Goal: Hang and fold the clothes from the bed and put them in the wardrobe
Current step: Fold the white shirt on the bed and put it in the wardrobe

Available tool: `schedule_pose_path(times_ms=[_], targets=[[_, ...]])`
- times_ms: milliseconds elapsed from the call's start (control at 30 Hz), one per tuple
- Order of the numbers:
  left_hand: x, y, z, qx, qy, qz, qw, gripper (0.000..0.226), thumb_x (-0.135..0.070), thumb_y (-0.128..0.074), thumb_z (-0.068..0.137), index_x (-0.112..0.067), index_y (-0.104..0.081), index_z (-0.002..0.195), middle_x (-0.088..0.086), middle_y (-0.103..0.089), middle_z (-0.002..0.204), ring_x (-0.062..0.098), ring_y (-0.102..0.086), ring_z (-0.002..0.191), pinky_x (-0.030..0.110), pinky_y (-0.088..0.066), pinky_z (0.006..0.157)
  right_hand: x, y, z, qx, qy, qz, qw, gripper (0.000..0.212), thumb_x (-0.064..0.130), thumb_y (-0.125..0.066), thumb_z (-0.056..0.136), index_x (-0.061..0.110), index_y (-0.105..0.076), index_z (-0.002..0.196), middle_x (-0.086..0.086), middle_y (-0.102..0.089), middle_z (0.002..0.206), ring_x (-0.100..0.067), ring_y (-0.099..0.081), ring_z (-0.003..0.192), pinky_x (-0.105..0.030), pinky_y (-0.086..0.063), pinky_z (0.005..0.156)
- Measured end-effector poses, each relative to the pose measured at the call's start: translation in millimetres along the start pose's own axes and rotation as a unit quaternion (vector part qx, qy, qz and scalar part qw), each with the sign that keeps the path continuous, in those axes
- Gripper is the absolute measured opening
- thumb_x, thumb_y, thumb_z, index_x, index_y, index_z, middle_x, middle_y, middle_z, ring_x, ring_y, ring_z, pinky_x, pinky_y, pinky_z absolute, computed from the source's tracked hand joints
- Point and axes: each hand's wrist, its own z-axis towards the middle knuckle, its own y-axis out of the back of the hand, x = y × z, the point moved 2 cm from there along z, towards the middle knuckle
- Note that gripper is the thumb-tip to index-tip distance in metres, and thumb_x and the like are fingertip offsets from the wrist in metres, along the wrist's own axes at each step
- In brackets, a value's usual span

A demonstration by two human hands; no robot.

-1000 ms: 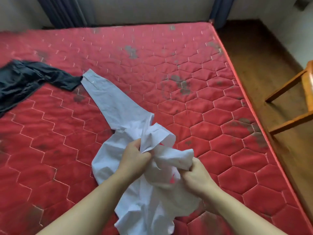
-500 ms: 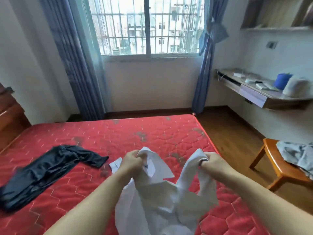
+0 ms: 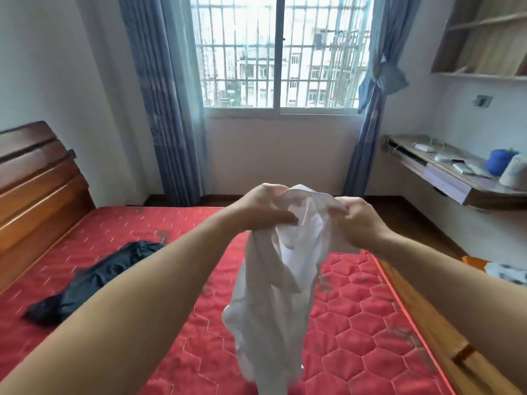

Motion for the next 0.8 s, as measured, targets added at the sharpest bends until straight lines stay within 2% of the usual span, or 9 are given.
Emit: schedule_pose_path(times_ms=[67,133,233,300,367,467,567,667,800], targets=[[6.6,11.3,-5.7,-0.012,0.017,0.106,0.994,0.033,-0.021,-0.079,0.070,-0.027,-0.067,0.100,-0.004,-0.070,0.085,0.012,-0.064,0.071,0.023,-0.053,0.065,3.6,19.9,9.7,0.000,-0.020,0.012,1.000,0.022,0.012,-0.053,0.083,0.014,-0.064,0.064,-0.004,-0.060,0.063,-0.017,-0.052,0.064,-0.034,-0.045,0.062],[18.4,18.8,-10.2,-0.046,0.035,0.207,0.977,0.035,-0.013,-0.068,0.072,-0.030,-0.065,0.102,-0.006,-0.067,0.087,0.011,-0.062,0.073,0.021,-0.052,0.062,10.6,36.1,15.5,-0.005,-0.018,-0.037,0.999,0.025,0.004,-0.053,0.078,0.019,-0.071,0.070,-0.005,-0.070,0.075,-0.021,-0.061,0.073,-0.034,-0.051,0.067],[42.5,23.9,-14.0,-0.096,0.080,0.269,0.955,0.029,-0.012,-0.059,0.081,-0.030,-0.067,0.102,-0.001,-0.069,0.100,0.023,-0.064,0.089,0.034,-0.055,0.078,25.2,49.7,18.5,-0.012,-0.002,-0.056,0.998,0.025,0.005,-0.055,0.078,0.020,-0.075,0.073,-0.001,-0.072,0.076,-0.021,-0.064,0.079,-0.032,-0.051,0.069],[57.4,22.5,-13.9,-0.102,0.108,0.232,0.961,0.015,-0.015,-0.060,0.087,-0.026,-0.070,0.091,0.002,-0.071,0.095,0.021,-0.065,0.084,0.030,-0.055,0.073,32.8,54.5,16.7,0.014,-0.003,-0.067,0.998,0.026,0.005,-0.055,0.078,0.021,-0.076,0.076,-0.001,-0.072,0.076,-0.017,-0.063,0.072,-0.028,-0.049,0.063],[63.0,20.0,-12.1,-0.086,0.114,0.146,0.979,0.016,-0.016,-0.062,0.090,-0.024,-0.068,0.076,0.001,-0.070,0.080,0.019,-0.060,0.071,0.025,-0.049,0.060,35.6,60.3,14.1,0.066,-0.004,-0.108,0.992,0.028,0.006,-0.054,0.082,0.026,-0.073,0.082,0.004,-0.070,0.076,-0.009,-0.060,0.066,-0.024,-0.047,0.056],[56.3,19.5,-10.6,-0.051,0.110,-0.001,0.993,0.023,-0.025,-0.059,0.096,-0.019,-0.072,0.077,0.001,-0.065,0.069,0.017,-0.060,0.062,0.028,-0.052,0.059,32.5,74.1,8.4,0.158,-0.048,-0.118,0.979,0.010,0.025,-0.068,0.086,0.025,-0.075,0.081,0.000,-0.073,0.074,-0.015,-0.066,0.065,-0.032,-0.054,0.060],[47.2,20.3,-4.7,-0.037,0.076,-0.027,0.996,0.029,-0.032,-0.059,0.097,-0.011,-0.073,0.085,0.006,-0.061,0.072,0.019,-0.055,0.065,0.033,-0.049,0.066,20.7,85.0,1.8,0.244,-0.136,0.007,0.960,0.021,0.037,-0.073,0.082,0.017,-0.075,0.074,-0.004,-0.070,0.068,-0.014,-0.064,0.056,-0.025,-0.052,0.050],[43.5,16.5,4.8,-0.068,0.043,-0.015,0.997,0.025,-0.027,-0.063,0.094,-0.008,-0.076,0.085,0.007,-0.053,0.072,0.019,-0.044,0.069,0.034,-0.041,0.067,5.6,90.1,-3.3,0.298,-0.185,0.111,0.930,0.034,0.044,-0.068,0.076,0.011,-0.072,0.082,-0.009,-0.068,0.074,-0.017,-0.065,0.058,-0.026,-0.053,0.051],[38.3,10.0,17.2,-0.088,0.020,-0.021,0.996,0.038,-0.027,-0.060,0.095,0.009,-0.067,0.085,0.011,-0.051,0.071,0.019,-0.046,0.068,0.053,-0.055,0.074,-16.3,90.1,-6.6,0.337,-0.212,0.234,0.887,0.032,0.036,-0.061,0.083,0.006,-0.073,0.088,-0.015,-0.069,0.078,-0.022,-0.068,0.062,-0.032,-0.056,0.053]])
